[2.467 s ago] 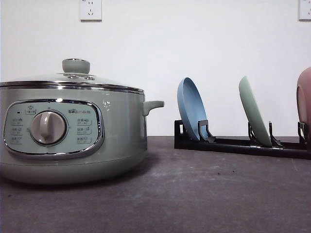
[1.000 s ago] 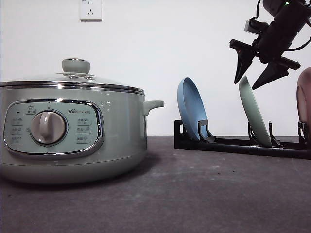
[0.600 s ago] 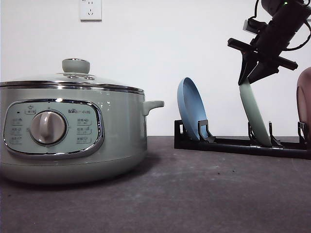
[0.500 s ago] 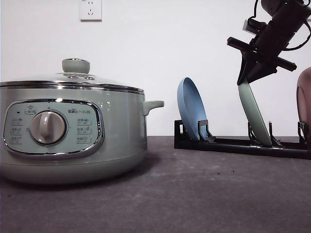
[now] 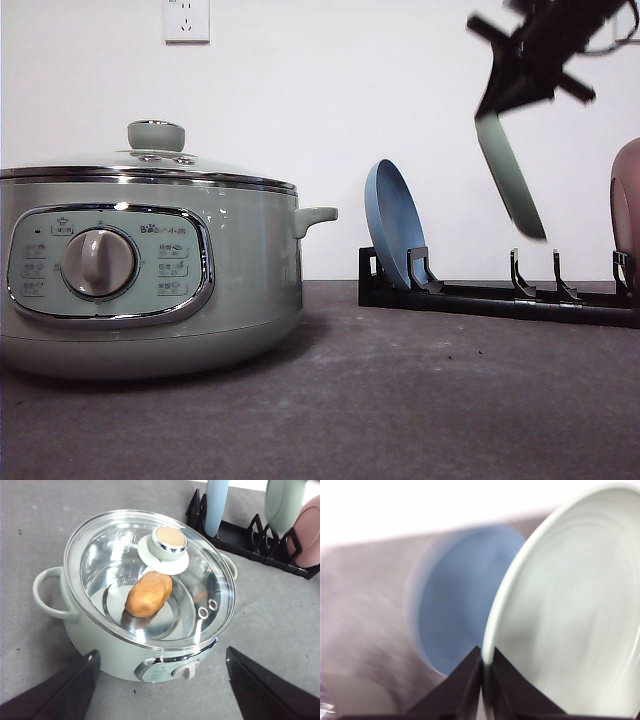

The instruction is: Transfer potato from steamer to green plate

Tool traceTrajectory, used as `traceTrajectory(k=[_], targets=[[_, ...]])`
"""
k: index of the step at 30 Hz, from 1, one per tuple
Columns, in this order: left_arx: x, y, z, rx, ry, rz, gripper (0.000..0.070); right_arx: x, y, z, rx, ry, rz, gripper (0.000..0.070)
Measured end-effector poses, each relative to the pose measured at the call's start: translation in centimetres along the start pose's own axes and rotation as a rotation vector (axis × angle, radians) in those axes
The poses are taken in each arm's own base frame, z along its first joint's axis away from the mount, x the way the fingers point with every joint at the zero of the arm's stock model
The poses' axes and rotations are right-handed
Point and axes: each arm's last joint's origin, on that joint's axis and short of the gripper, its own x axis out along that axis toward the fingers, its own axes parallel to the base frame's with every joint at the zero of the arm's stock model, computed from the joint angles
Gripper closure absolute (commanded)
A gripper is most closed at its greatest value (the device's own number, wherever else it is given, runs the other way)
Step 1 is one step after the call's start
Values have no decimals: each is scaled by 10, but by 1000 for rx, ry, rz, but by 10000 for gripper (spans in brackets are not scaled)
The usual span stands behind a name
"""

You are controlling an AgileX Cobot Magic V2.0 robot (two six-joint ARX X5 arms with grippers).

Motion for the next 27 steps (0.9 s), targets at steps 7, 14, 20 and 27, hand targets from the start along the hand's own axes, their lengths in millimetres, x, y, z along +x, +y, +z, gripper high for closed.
traceTrajectory(k=[7,14,20,27], targets=[[0,0,0,0,0,0,185,-31,39,9,-55,-22,56,693],[0,0,0,0,0,0,185,-61,80,-10,-171,75,20,694],[0,0,0,1,0,0,185,-98,120,-35,-353,165,-57,694],[0,0,0,7,0,0,185,-116,152,-71,-536,352,-134,695]])
